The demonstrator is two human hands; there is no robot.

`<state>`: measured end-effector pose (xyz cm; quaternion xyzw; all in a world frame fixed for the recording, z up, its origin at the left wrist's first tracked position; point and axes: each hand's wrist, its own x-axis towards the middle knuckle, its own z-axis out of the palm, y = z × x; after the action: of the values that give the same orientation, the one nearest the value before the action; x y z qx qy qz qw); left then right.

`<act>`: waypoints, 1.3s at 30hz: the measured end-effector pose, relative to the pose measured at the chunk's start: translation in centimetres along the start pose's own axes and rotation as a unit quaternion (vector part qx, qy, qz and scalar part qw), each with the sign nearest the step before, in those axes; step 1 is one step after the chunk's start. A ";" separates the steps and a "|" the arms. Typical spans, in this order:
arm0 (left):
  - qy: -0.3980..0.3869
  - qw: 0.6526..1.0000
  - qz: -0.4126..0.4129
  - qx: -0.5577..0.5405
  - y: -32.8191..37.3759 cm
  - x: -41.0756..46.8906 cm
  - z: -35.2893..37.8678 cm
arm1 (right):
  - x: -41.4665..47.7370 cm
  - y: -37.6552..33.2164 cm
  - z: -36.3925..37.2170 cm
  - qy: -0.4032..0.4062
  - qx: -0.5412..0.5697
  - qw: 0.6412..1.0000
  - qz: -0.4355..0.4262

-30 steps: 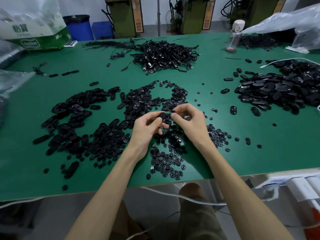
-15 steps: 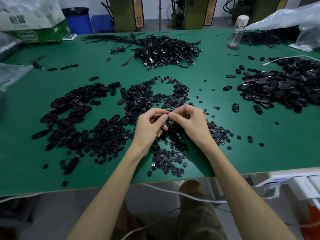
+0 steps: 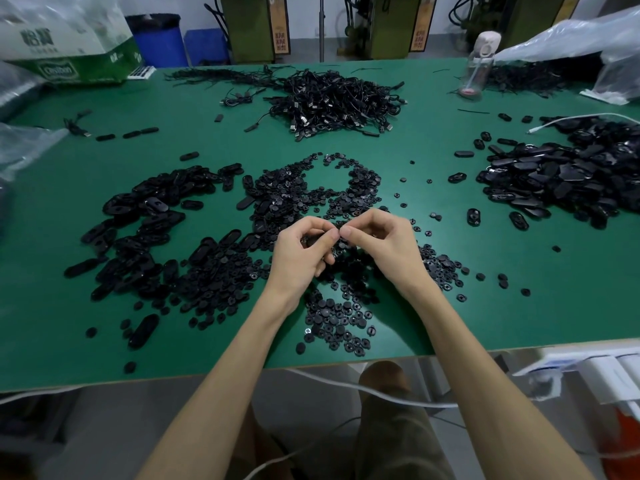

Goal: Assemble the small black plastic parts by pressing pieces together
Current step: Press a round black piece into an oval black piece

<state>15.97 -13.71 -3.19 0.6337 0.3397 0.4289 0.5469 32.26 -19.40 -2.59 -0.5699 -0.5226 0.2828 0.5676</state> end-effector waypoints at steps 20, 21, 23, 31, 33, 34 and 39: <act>-0.005 1.000 -0.013 0.021 0.1 -0.2 0.2 | -0.2 -0.5 0.5 0.003 -0.101 0.994 -0.038; -0.008 1.000 -0.011 0.023 0.2 -0.2 0.2 | -0.1 -0.4 0.4 0.008 -0.090 0.995 -0.032; -0.013 1.000 -0.003 0.023 0.2 -0.2 0.1 | -0.1 -0.3 0.3 0.022 -0.063 0.997 -0.025; -0.012 1.000 0.018 0.003 0.4 -0.3 0.2 | -0.1 -0.5 -0.2 0.062 0.085 0.994 0.004; -0.006 0.999 0.034 -0.021 0.7 -0.3 0.2 | -0.1 -0.5 -0.2 0.058 0.147 0.987 0.023; -0.002 0.999 0.044 -0.033 0.8 -0.2 0.1 | -0.1 -0.6 -0.2 0.044 0.181 0.982 0.032; 0.043 0.998 0.038 -0.035 1.2 0.5 -0.7 | 0.0 -0.5 -0.1 -0.018 0.243 0.969 0.048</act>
<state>15.48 -13.22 -1.92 0.6076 0.3232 0.4877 0.5371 32.18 -19.49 -2.10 -0.4346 -0.4202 0.4382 0.6652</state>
